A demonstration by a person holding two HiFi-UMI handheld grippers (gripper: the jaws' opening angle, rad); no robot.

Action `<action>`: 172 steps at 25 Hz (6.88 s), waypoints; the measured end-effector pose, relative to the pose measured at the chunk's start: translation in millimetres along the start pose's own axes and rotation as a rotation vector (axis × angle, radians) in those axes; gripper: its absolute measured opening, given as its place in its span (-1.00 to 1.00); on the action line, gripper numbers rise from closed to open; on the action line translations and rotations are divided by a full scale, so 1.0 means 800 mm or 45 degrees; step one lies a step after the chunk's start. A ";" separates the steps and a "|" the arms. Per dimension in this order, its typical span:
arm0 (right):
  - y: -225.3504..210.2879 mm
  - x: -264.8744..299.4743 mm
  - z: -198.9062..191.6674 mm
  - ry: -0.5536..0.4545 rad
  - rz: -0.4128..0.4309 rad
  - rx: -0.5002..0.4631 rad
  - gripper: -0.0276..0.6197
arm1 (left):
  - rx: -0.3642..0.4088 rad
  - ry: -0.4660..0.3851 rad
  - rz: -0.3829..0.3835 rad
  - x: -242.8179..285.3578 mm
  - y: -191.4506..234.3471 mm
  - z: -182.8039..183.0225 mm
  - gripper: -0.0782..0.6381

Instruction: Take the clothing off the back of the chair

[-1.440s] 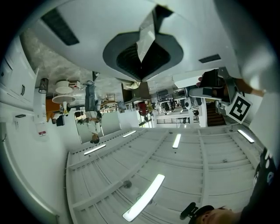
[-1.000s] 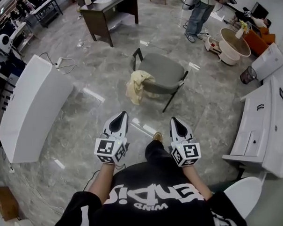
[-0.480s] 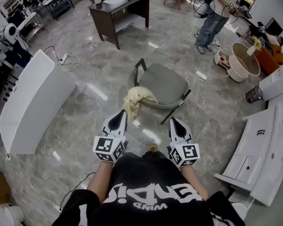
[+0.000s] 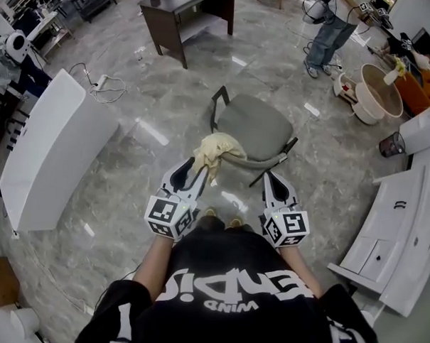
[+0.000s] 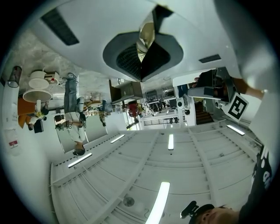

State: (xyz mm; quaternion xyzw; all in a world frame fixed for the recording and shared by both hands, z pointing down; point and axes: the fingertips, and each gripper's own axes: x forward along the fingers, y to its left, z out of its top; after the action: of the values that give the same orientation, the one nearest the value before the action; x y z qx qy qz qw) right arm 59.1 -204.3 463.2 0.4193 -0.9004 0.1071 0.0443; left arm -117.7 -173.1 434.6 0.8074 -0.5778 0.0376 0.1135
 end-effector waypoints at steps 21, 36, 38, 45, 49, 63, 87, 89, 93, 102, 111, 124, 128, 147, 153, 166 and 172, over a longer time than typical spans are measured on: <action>-0.014 0.040 -0.008 0.060 -0.114 0.039 -0.87 | 0.139 0.485 -0.275 0.122 0.073 -0.154 0.50; -0.044 0.018 -0.020 0.082 -0.271 0.062 -0.87 | 0.088 0.683 -0.273 0.196 0.101 -0.258 0.50; -0.045 0.019 -0.021 0.080 -0.280 0.069 -0.87 | 0.089 0.685 -0.262 0.197 0.102 -0.257 0.43; -0.050 0.020 -0.023 0.084 -0.297 0.083 -0.87 | 0.085 0.685 -0.233 0.193 0.100 -0.253 0.22; -0.051 0.024 -0.026 0.088 -0.293 0.083 -0.87 | 0.088 0.689 -0.219 0.190 0.100 -0.252 0.04; -0.057 0.018 -0.030 0.094 -0.297 0.087 -0.87 | 0.137 0.586 -0.181 0.180 0.088 -0.217 -0.42; -0.057 0.006 -0.014 0.051 -0.136 0.047 -0.87 | 0.155 -0.092 -0.094 0.112 0.029 0.126 -0.42; -0.054 0.005 -0.014 0.045 -0.102 0.057 -0.87 | 0.165 -0.096 -0.070 0.107 0.028 0.127 -0.42; -0.042 0.008 -0.016 0.056 -0.046 0.057 -0.87 | 0.169 -0.100 -0.018 0.090 0.030 0.133 -0.42; -0.012 -0.014 -0.034 0.071 -0.071 0.076 -0.87 | 0.149 -0.108 -0.020 0.031 0.027 0.132 -0.42; 0.075 -0.076 -0.051 0.033 -0.076 0.063 -0.87 | 0.157 -0.133 -0.059 -0.078 0.007 0.108 -0.42; 0.205 -0.234 -0.090 0.002 -0.135 0.035 -0.87 | 0.175 -0.228 -0.078 -0.273 -0.054 0.081 -0.42; 0.230 -0.268 -0.089 -0.001 -0.133 0.026 -0.87 | 0.166 -0.245 -0.082 -0.318 -0.072 0.085 -0.42; 0.230 -0.315 -0.077 -0.020 -0.041 -0.044 -0.87 | 0.048 -0.117 0.064 -0.366 -0.099 -0.032 -0.41; 0.218 -0.323 -0.088 -0.020 -0.036 -0.020 -0.87 | -0.001 -0.039 0.061 -0.348 -0.113 -0.120 -0.41; 0.213 -0.329 -0.102 -0.005 -0.035 -0.021 -0.87 | -0.038 0.031 0.052 -0.350 -0.132 -0.136 -0.41; 0.207 -0.332 -0.106 -0.005 -0.048 -0.019 -0.87 | -0.034 0.042 0.048 -0.348 -0.136 -0.137 -0.41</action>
State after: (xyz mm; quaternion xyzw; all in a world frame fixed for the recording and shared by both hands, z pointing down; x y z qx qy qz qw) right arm 102.5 116.7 474.6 0.4362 -0.8932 0.0986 0.0478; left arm -99.2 142.2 472.5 0.7940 -0.5914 0.0453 0.1329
